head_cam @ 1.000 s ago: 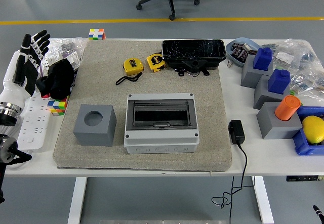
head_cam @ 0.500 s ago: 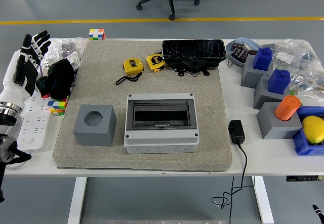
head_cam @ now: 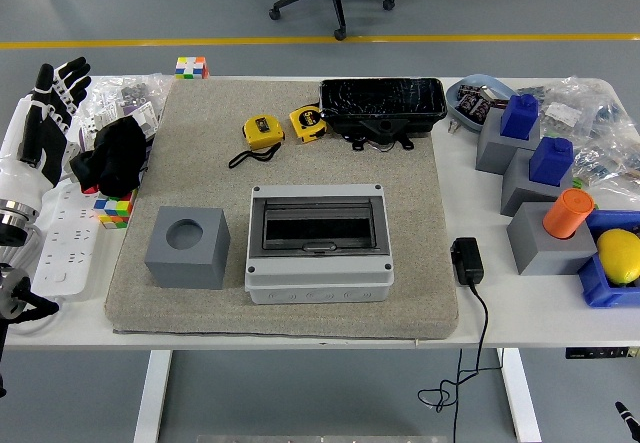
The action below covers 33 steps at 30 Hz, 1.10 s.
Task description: Fetch the battery,place it into the box,close the lid of the box
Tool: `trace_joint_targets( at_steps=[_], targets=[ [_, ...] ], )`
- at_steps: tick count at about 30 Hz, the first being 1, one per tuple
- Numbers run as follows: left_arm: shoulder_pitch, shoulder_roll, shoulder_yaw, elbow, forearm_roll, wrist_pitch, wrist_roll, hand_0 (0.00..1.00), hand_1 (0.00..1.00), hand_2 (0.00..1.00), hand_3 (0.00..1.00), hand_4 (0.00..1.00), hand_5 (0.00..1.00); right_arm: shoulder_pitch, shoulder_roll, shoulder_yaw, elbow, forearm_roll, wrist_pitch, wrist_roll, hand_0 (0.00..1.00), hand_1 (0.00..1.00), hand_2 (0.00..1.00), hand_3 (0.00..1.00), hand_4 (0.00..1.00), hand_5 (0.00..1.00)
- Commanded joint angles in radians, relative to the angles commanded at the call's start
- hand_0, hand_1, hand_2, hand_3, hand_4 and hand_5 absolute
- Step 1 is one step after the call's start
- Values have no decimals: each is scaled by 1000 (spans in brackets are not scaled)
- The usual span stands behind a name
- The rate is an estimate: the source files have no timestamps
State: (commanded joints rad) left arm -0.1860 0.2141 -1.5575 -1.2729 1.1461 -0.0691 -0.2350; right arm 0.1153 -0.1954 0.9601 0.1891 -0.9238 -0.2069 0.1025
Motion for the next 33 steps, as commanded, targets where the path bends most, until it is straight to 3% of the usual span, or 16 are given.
trace_joint_targets(
  at_steps=[33],
  targets=[
    [1,5,11,-5,26,6,9,947,898,847,825,998,998,6,-4,-4,1,6,0,-3,822,811,786,804,998,998]
  ],
)
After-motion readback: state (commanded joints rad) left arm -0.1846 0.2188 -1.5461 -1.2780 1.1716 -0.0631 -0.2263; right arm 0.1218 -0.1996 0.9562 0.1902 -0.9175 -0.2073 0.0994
